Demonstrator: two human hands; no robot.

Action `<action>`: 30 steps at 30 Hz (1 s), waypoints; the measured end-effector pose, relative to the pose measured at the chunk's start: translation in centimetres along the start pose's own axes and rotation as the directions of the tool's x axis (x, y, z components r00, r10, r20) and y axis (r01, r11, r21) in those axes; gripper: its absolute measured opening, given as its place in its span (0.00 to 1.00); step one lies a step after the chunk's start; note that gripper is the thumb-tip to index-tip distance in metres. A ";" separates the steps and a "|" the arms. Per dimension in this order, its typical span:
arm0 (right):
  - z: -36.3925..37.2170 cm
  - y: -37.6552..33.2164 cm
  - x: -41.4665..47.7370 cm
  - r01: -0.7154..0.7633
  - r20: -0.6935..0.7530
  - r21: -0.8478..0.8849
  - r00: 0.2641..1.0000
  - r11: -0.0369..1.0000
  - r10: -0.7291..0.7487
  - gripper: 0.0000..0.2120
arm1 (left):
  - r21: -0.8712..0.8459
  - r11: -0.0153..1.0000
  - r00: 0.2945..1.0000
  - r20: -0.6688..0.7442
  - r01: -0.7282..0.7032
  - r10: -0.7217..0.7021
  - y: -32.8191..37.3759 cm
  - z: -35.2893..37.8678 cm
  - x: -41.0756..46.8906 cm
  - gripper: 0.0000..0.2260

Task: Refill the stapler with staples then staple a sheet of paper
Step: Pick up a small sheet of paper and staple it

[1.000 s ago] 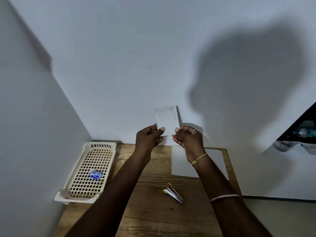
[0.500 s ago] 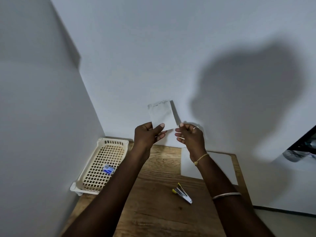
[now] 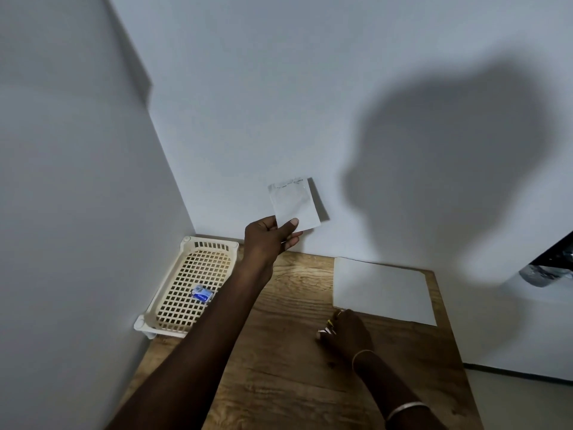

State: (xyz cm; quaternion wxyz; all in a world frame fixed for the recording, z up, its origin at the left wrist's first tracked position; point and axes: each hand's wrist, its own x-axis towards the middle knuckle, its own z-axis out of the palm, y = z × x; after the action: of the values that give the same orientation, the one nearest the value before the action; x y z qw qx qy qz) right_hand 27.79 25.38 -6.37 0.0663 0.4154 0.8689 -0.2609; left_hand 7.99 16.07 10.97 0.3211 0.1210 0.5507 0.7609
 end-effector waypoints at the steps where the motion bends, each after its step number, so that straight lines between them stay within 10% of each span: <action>1: 0.2 0.1 -0.2 0.008 -0.011 -0.001 1.000 1.000 -0.008 0.18 | 0.001 1.000 1.000 -0.001 0.007 -0.007 -0.2 0.0 -0.1 0.08; 16: 1.3 0.2 -1.0 0.066 -0.071 -0.068 0.995 0.996 -0.071 0.14 | 0.112 0.991 0.997 -0.022 0.077 -0.075 -2.9 -0.2 -0.7 0.09; 24: 0.4 0.0 -0.2 -0.049 -0.042 0.225 0.997 0.973 0.060 0.12 | 0.116 0.990 0.997 -0.007 0.078 -0.078 -1.3 0.3 -0.8 0.06; 30: -3.1 -2.4 0.5 -0.177 0.139 0.845 0.984 0.504 0.112 0.13 | 0.201 0.979 0.999 -0.040 0.022 -0.015 -0.1 0.6 -0.4 0.06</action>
State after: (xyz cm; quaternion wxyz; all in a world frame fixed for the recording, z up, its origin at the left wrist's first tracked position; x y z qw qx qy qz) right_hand 25.97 26.08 -2.89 -0.0962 0.4564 0.5881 -0.6607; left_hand 8.67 16.26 11.13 0.3037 0.1332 0.6320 0.7004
